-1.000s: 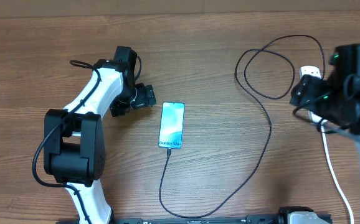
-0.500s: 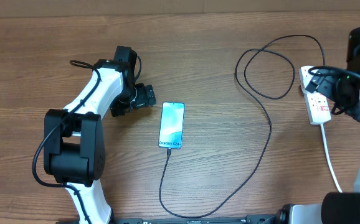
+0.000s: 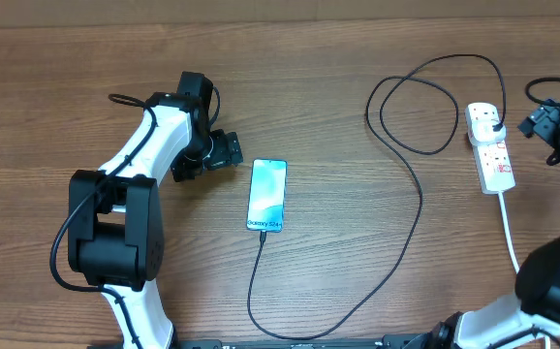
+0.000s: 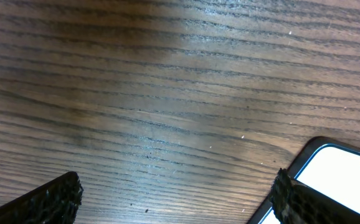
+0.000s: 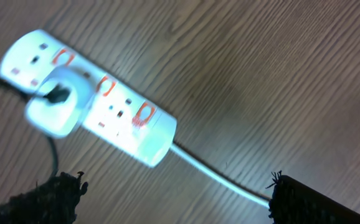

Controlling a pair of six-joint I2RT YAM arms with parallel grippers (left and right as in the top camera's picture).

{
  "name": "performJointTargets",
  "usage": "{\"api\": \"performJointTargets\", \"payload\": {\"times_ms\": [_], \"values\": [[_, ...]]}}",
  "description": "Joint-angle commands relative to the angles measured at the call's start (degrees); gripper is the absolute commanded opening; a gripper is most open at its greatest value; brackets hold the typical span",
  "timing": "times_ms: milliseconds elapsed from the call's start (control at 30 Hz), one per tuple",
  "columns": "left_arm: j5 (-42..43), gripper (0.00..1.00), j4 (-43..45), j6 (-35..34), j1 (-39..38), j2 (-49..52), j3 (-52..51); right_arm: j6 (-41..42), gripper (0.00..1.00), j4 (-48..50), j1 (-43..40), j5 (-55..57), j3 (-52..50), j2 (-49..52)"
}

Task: Plug charger to phone and switch on socket
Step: 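Move the right gripper over the white power strip's switch, then press the red switch on the power strip with the right gripper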

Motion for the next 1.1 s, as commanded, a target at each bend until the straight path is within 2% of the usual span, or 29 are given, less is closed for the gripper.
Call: {"api": "performJointTargets", "payload": {"times_ms": [0, 600, 1067], "values": [[-0.4, 0.99, 0.0, -0.2, -0.1, 0.6, 1.0, 1.0, 1.0, 1.6, -1.8, -0.6, 0.8, 2.4], [-0.4, 1.0, 0.0, -0.2, -0.1, 0.6, 1.0, 1.0, 1.0, 7.5, -3.1, -6.6, 0.7, 16.9], [-0.4, 1.0, 0.0, -0.2, -0.1, 0.6, 1.0, 1.0, 1.0, 15.0, -3.1, -9.7, 0.7, 22.0]]}}
